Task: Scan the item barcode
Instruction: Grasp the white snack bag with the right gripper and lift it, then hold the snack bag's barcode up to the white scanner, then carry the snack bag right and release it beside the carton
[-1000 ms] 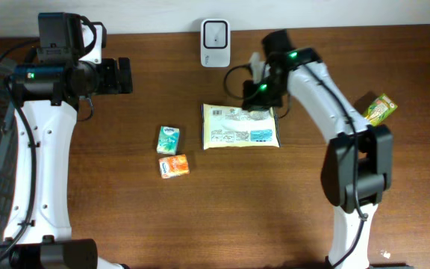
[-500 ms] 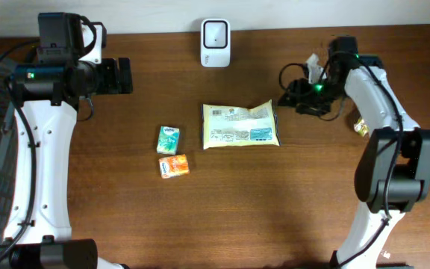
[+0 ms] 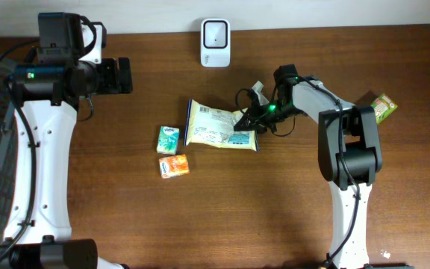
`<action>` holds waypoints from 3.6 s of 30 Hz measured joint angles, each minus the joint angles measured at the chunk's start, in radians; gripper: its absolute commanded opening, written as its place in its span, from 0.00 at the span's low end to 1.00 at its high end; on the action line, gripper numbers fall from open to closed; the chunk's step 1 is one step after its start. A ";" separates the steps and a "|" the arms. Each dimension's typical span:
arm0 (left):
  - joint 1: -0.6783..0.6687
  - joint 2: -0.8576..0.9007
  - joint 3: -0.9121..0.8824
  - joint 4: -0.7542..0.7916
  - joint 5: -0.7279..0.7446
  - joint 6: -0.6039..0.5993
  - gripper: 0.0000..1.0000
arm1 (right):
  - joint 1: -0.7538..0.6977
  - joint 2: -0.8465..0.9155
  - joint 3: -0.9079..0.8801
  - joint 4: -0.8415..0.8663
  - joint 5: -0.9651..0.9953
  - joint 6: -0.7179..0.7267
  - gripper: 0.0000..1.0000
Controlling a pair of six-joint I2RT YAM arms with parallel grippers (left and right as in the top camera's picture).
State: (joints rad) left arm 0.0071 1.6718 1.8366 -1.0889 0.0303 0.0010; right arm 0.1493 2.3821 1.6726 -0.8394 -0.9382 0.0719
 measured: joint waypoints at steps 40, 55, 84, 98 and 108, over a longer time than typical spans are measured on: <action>0.000 0.000 0.000 -0.002 0.000 0.000 0.99 | 0.316 -0.291 0.349 0.349 1.458 -0.347 0.04; 0.000 0.000 0.000 0.000 0.000 0.000 0.99 | 0.383 -0.041 0.345 0.759 1.765 -1.036 0.04; 0.000 0.000 0.001 0.000 0.000 0.000 0.99 | -0.341 -0.624 0.180 -0.405 0.730 0.153 0.04; 0.000 0.000 0.001 0.000 0.000 0.000 0.99 | -0.557 -0.563 -0.344 0.059 0.865 0.367 0.79; 0.000 0.000 0.001 0.000 0.000 0.000 0.99 | -0.450 -0.721 -0.051 -0.283 0.669 0.293 0.99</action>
State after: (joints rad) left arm 0.0071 1.6718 1.8374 -1.0893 0.0303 0.0010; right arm -0.3008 1.6608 1.6211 -1.1225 -0.2691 0.3653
